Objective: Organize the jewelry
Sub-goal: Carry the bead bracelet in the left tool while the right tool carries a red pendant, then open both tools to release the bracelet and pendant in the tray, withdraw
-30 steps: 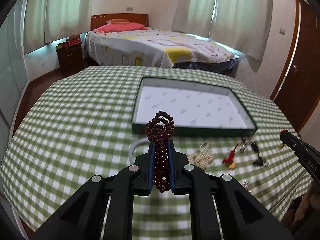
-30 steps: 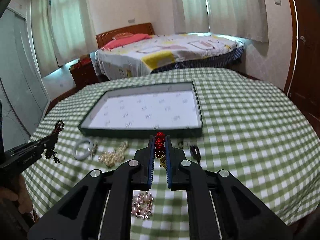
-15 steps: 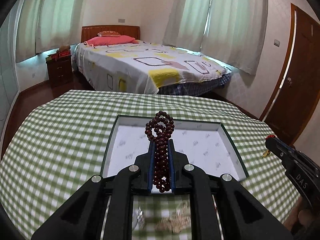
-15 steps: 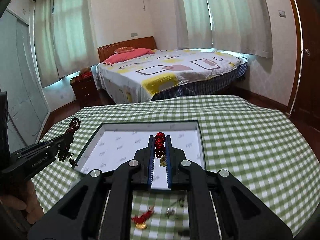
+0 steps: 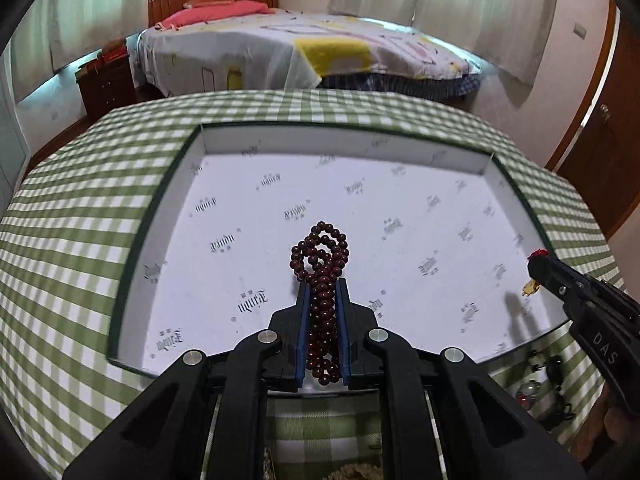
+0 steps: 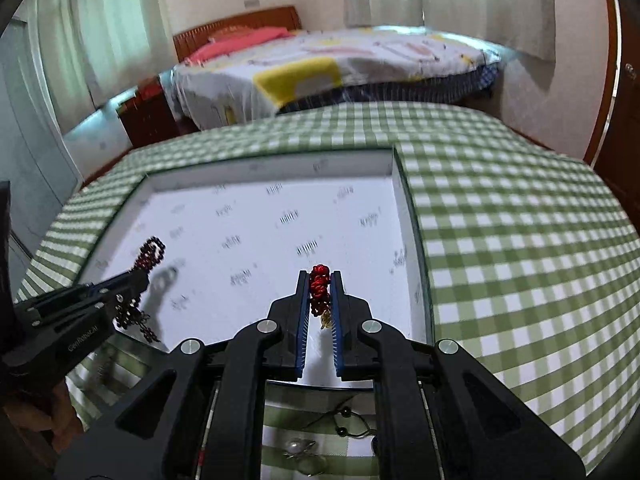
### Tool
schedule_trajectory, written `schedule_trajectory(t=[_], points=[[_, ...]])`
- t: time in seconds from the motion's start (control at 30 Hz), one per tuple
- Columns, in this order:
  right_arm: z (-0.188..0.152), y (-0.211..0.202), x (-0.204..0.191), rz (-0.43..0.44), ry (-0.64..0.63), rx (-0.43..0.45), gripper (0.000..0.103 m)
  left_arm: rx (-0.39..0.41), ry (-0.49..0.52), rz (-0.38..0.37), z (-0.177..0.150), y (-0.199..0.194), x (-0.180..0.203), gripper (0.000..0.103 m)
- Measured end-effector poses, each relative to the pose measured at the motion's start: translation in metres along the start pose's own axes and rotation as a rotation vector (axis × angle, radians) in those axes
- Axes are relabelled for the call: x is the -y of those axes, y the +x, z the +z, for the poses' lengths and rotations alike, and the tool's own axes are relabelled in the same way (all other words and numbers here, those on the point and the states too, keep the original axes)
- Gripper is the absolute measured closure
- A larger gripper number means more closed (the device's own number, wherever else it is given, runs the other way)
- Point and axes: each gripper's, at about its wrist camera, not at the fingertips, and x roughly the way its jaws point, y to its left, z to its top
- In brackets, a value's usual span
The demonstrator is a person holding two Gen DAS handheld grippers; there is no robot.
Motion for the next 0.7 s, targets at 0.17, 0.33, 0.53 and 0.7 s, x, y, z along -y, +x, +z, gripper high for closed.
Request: schedule_trajectory(t=[0.17,0.33,0.53,0.7], points=[[-0.001,0.011,0.001,-0.024,-0.008,-0.024,0.092,-0.018,0.008,0.009,-0.003,0.01,-0.001,0.089],[-0.003,0.015,0.001,-0.03,-0.012,-0.029,0.077,-0.009,0.027,0.012,-0.002,0.012,0.005,0.06],[-0.003,0.014,0.002,-0.028,-0.009,-0.022,0.065,0.0,0.025,0.009,-0.002,0.011,0.004,0.044],[0.0,0.0,-0.001,-0.028,-0.008,0.016,0.058,0.03,0.02,0.004,0.0,0.001,0.004,0.033]])
